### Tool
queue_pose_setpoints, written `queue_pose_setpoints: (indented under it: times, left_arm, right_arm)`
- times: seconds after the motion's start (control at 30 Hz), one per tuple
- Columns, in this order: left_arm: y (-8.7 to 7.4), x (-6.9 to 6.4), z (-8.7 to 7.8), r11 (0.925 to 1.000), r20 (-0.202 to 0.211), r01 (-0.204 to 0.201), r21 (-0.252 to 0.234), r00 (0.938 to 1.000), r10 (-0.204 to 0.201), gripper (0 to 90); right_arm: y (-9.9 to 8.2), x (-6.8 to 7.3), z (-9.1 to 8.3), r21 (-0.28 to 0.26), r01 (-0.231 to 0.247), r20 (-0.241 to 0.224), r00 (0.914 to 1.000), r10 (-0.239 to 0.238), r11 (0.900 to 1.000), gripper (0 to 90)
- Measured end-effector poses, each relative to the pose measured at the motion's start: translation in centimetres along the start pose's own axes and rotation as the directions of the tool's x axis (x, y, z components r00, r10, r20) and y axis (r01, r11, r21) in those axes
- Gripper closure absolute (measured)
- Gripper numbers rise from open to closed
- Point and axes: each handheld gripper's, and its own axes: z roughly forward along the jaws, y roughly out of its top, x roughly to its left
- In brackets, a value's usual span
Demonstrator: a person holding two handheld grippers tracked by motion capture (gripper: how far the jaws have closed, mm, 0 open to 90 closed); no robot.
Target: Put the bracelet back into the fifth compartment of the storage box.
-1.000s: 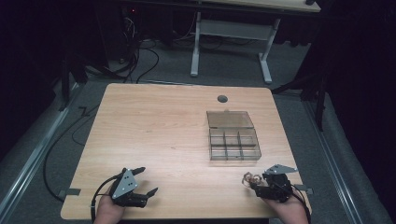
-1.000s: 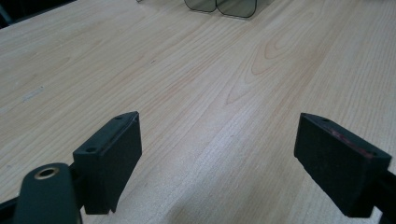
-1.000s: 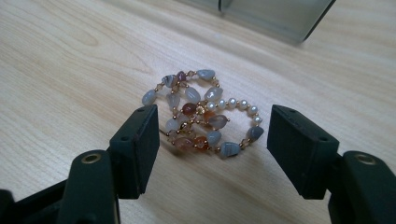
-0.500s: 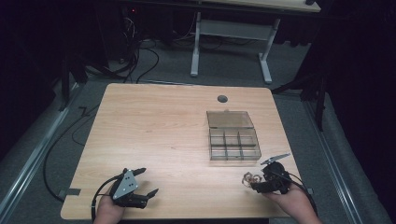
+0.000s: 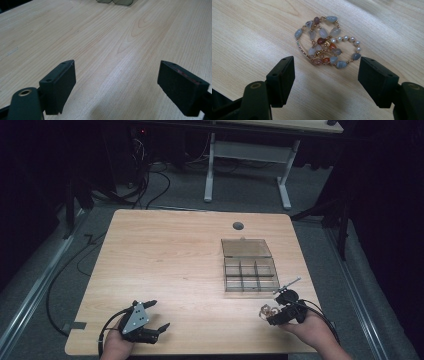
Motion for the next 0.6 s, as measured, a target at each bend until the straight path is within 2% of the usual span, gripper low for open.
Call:
queue_pose_setpoints:
  times: [0.03,0.33,0.43,0.6]
  left_arm:
    - [0.0,0.0,0.0,1.0,0.0,0.0,0.0,1.0,0.0,15.8]
    - [0.0,0.0,0.1,0.9999,0.001,-0.004,0.011,1.0,0.004,15.8]
    - [0.1,-0.1,0.2,0.9997,0.003,-0.009,0.022,1.0,0.009,15.8]
    - [0.1,-0.1,0.2,0.9996,0.004,-0.015,0.022,0.9999,0.015,15.7]
  right_arm:
    - [0.2,-0.1,0.2,0.008,0.014,0.013,0.9998,-0.015,0.9999,29.2]
    - [0.7,-0.5,0.7,0.047,0.003,0.018,0.9998,-0.004,0.9989,28.2]
    - [0.9,-0.3,1.0,0.062,0.016,0.02,0.9996,-0.018,0.9979,33.0]
    - [1.3,-0.2,1.3,0.068,0.013,0.027,0.9995,-0.015,0.9976,33.7]
